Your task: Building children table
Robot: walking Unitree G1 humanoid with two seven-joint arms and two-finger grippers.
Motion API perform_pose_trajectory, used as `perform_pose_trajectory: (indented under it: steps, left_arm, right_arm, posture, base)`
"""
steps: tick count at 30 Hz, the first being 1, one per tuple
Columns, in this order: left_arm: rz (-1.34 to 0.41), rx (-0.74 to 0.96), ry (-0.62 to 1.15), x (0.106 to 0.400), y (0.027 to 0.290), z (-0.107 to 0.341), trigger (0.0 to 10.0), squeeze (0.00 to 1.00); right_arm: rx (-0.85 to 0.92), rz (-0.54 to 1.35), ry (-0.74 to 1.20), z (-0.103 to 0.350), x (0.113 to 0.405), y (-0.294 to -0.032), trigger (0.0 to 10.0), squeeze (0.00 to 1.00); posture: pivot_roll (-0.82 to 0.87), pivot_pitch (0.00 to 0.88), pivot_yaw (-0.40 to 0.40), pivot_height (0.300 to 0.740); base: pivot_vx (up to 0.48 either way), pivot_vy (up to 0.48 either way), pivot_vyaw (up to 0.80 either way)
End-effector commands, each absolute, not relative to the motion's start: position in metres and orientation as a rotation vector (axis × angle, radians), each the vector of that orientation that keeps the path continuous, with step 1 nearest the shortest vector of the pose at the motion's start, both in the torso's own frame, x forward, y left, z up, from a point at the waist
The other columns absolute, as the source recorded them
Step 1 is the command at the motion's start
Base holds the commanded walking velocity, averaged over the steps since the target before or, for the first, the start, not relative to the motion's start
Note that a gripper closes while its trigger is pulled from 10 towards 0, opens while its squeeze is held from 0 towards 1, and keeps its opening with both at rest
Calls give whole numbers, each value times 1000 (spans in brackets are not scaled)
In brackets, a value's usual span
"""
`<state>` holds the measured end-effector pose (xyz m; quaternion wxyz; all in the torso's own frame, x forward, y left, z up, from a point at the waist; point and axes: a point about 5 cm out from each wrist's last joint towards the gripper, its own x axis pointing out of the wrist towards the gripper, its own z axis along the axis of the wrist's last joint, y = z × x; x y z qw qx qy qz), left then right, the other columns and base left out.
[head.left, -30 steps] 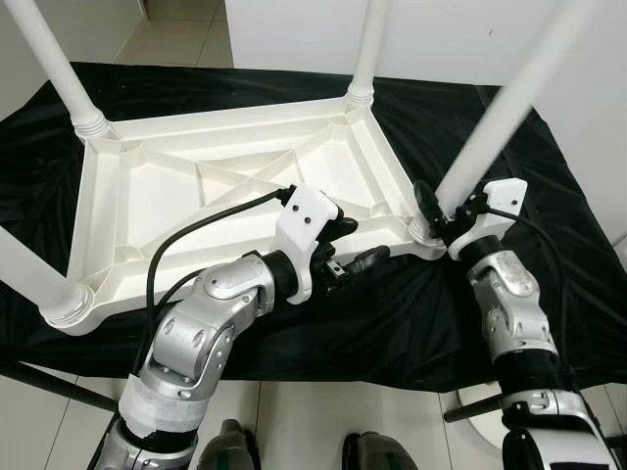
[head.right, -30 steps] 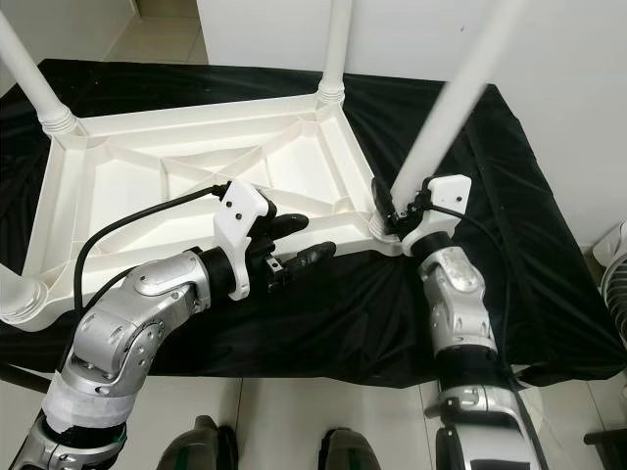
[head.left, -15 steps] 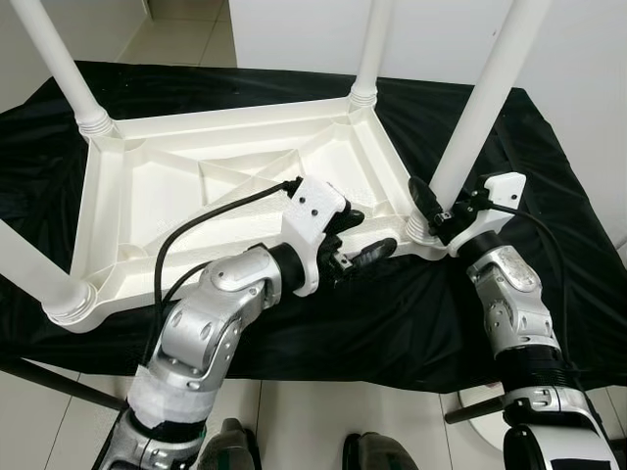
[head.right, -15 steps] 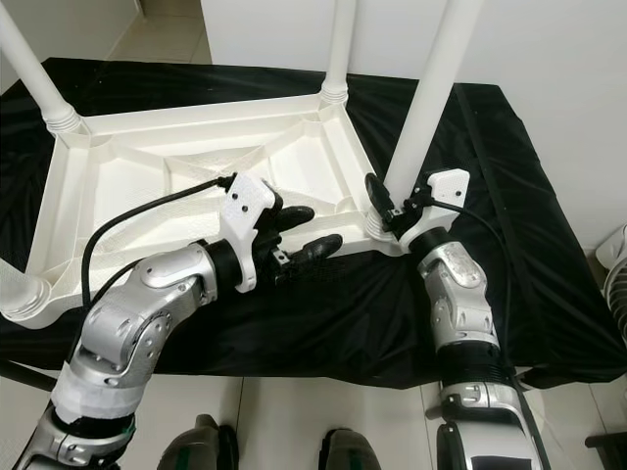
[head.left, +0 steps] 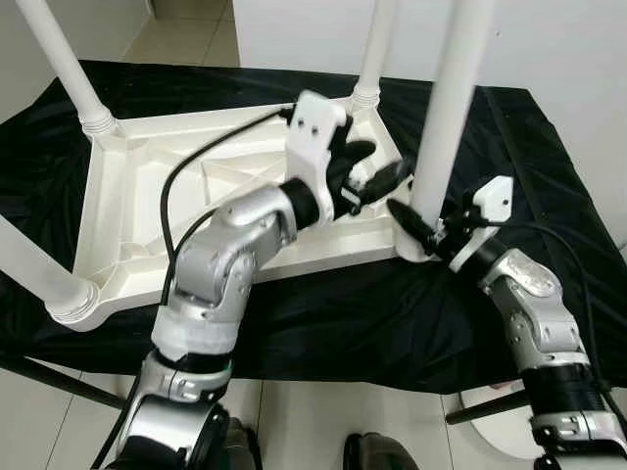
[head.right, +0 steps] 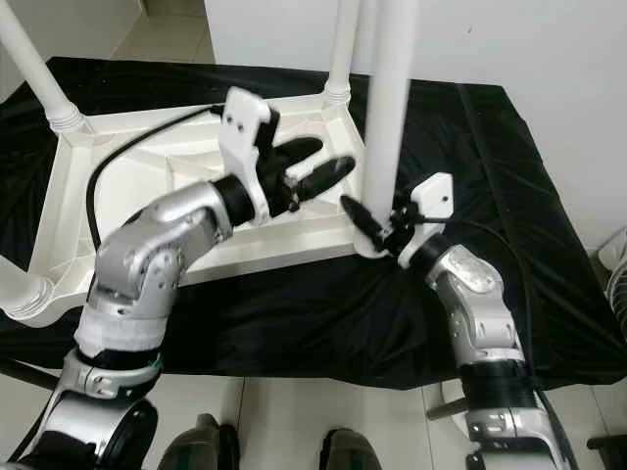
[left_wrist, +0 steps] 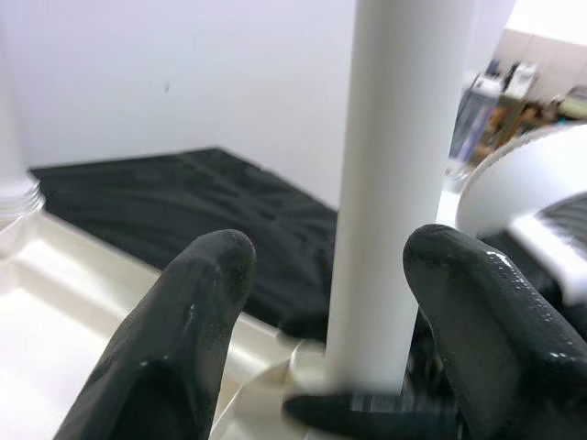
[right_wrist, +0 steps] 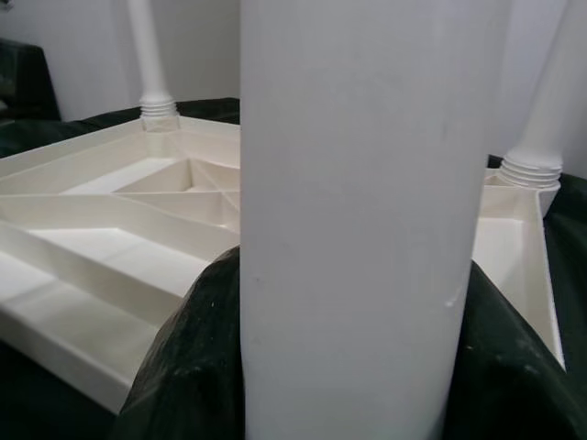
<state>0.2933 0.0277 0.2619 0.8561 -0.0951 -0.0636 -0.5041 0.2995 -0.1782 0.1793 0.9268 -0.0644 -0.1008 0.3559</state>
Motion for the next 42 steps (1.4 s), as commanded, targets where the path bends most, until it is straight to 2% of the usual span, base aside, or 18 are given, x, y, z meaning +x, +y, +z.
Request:
perform_pose_trajectory:
  steps: [1,2,6,7,25,26,38,39,40,42]
  left_arm:
    - [-1128,-237,-114,292,25,262,10000,922]
    - [-1145,-252,-116,292,24,265,10000,1000]
    - [-1170,-246,-125,293,23,272,10000,1000]
    - [-1184,-248,-128,292,23,275,10000,0]
    - [-1230,-248,-115,295,17,290,10000,0]
    - [-1218,-251,-115,296,17,291,0,0]
    - [-1185,-239,-110,302,18,296,0,0]
    - [-1188,-233,-99,302,17,296,2314,0]
    - [-1191,-219,-89,302,16,295,10000,0]
    - [-1193,-208,-82,302,15,295,10000,0]
  right_arm:
    - [-147,763,-194,180,297,-177,10000,0]
    - [-146,773,-186,179,296,-177,10000,0]
    - [-149,831,-169,178,292,-171,10000,0]
    - [-147,838,-168,178,292,-169,10000,0]
    - [-181,945,-127,181,289,-159,10000,0]
    - [-183,949,-127,181,289,-158,10000,0]
    - [-175,963,-117,182,291,-155,10000,0]
    - [-176,965,-116,181,291,-154,10000,0]
    - [-178,968,-114,182,291,-154,10000,0]
    - [-180,969,-113,182,291,-153,10000,0]
  posture:
    - [-83,57,23,740]
    - [-83,57,23,740]
    - [-77,56,29,740]
    - [-76,54,29,740]
    - [-54,46,33,740]
    - [-54,46,33,740]
    - [-45,46,43,740]
    - [-44,47,43,740]
    - [-44,47,43,740]
    - [-44,47,43,740]
  base:
    - [0,0,0]
    - [0,0,0]
    - [0,0,0]
    - [0,0,0]
    - [0,0,0]
    - [0,0,0]
    - [0,0,0]
    - [0,0,0]
    - [0,0,0]
    - [0,0,0]
